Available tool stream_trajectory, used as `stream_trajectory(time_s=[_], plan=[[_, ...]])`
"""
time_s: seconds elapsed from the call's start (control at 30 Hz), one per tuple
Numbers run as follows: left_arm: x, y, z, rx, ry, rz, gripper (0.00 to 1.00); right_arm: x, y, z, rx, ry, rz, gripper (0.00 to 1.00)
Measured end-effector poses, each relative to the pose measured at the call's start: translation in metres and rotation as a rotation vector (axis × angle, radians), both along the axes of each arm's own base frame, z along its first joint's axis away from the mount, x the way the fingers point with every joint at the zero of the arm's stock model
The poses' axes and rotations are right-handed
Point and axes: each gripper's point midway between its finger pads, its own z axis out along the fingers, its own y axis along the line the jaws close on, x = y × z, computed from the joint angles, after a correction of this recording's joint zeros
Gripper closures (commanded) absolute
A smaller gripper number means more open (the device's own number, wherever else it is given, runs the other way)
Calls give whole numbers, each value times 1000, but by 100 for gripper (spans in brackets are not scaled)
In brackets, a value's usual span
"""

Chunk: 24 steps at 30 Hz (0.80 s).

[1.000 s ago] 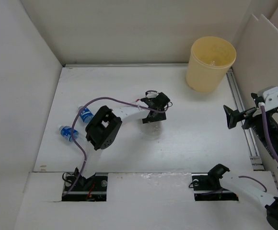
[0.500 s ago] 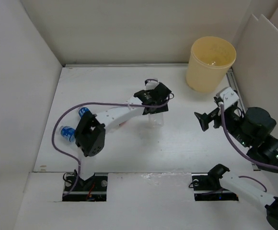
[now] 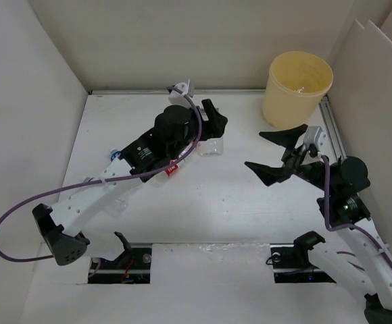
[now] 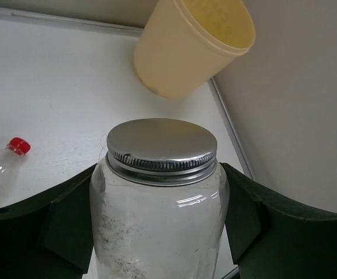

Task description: Put the plastic bottles in the bin

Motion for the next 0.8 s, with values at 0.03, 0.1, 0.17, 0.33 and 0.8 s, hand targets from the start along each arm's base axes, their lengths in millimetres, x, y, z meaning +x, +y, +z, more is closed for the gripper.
stream_trajectory(time_s=[0.03, 0.1, 0.17, 0.33, 0.8], plan=[[-2, -2, 3, -2, -18, -22, 100, -2, 5, 5, 18, -11, 35, 4], [-5, -9, 9, -4, -56, -61, 100, 0, 12, 12, 43, -15, 77, 3], [-9, -17, 16, -9, -94, -101, 100, 5, 15, 13, 60, -4, 88, 1], [-27, -35, 35, -55, -187, -200, 100, 20, 24, 7, 75, 43, 102, 1], [-57, -57, 49, -50, -363, -284, 100, 30, 55, -3, 189, 119, 280, 1]])
